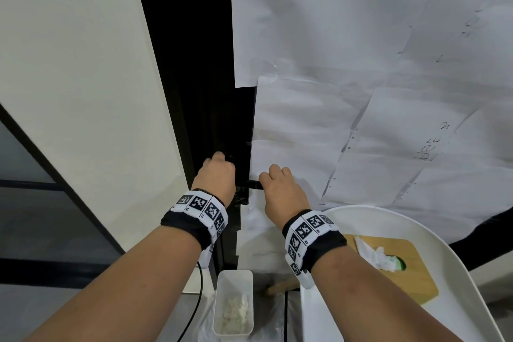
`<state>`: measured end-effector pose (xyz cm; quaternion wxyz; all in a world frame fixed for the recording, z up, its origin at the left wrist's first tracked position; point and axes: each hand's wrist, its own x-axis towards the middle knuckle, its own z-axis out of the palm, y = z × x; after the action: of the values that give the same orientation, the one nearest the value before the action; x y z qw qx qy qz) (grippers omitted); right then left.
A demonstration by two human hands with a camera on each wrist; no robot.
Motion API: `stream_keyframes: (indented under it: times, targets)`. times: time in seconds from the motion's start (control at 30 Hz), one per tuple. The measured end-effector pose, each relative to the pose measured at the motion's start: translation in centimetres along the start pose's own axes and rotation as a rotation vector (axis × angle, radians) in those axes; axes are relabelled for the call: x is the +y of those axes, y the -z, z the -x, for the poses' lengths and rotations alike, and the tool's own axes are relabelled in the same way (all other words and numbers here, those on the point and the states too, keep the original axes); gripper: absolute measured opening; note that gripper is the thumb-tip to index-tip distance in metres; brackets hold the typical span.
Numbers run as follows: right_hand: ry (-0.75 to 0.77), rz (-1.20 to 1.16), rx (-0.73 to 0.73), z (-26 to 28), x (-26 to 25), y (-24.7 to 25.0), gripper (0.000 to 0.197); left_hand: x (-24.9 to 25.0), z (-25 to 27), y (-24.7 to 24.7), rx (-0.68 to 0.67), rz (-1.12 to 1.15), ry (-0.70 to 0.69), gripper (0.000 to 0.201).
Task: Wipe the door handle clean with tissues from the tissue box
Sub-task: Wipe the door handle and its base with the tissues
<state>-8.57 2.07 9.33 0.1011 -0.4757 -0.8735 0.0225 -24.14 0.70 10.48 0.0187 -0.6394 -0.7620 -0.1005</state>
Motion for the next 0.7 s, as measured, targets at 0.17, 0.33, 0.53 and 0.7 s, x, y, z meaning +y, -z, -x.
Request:
stream_keyframes:
  times: [0.17, 0.33, 0.53, 0.7]
  targets:
    - [0.0, -0.007, 0.004, -0.2, 0.1, -0.2, 0.038, -0.8, -0.1, 0.2, 0.066, 0.083, 0.012, 0.017]
    - [-0.009, -0.011, 0.002, -0.4, -0.2, -0.2, 0.035, -1.0, 0.1, -0.5, 0.007, 0.078, -0.065, 0.019]
    - [-0.001, -0.006, -0.001, -0.4, -0.1, -0.3, 0.036, -2.1, -0.6, 0.0, -0.059, 0.042, 0.031, 0.021]
    - [-0.005, -0.015, 0.008, -0.3, -0.1, -0.3, 0.034, -3.4, -0.4, -1.1, -0.018, 0.289, 0.22, 0.014]
